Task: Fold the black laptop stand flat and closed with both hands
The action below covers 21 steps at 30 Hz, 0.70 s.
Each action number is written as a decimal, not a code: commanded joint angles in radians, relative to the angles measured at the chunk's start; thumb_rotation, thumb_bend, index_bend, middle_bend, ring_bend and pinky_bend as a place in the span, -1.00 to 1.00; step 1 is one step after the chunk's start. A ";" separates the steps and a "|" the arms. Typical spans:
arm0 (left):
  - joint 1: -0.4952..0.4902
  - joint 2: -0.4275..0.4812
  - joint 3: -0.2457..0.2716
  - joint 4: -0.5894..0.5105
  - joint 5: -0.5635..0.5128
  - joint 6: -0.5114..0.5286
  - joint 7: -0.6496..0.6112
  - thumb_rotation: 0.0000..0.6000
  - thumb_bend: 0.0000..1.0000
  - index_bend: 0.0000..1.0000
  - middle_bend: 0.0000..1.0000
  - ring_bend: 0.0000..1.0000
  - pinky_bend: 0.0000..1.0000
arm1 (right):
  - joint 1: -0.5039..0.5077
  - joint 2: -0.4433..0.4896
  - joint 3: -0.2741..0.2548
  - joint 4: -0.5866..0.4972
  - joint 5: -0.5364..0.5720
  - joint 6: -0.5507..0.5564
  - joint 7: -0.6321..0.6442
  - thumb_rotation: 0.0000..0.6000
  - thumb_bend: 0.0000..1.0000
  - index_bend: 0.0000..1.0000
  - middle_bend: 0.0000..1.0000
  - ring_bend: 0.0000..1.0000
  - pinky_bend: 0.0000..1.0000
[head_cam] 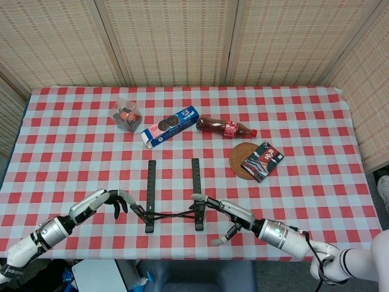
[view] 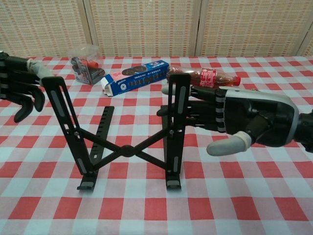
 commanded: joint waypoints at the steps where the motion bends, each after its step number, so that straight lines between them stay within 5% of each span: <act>1: 0.001 0.000 0.004 -0.001 0.000 0.004 0.002 -1.00 -0.65 -0.28 -0.26 -0.14 0.13 | 0.002 -0.012 -0.007 0.007 0.003 -0.007 0.005 1.00 -0.86 -0.93 -0.68 -0.95 -0.95; 21: 0.016 -0.059 0.005 0.009 -0.034 0.018 0.076 -1.00 -0.65 -0.28 -0.26 -0.14 0.02 | 0.005 -0.070 -0.045 0.046 0.018 -0.030 0.036 1.00 -0.81 -0.93 -0.68 -0.95 -0.93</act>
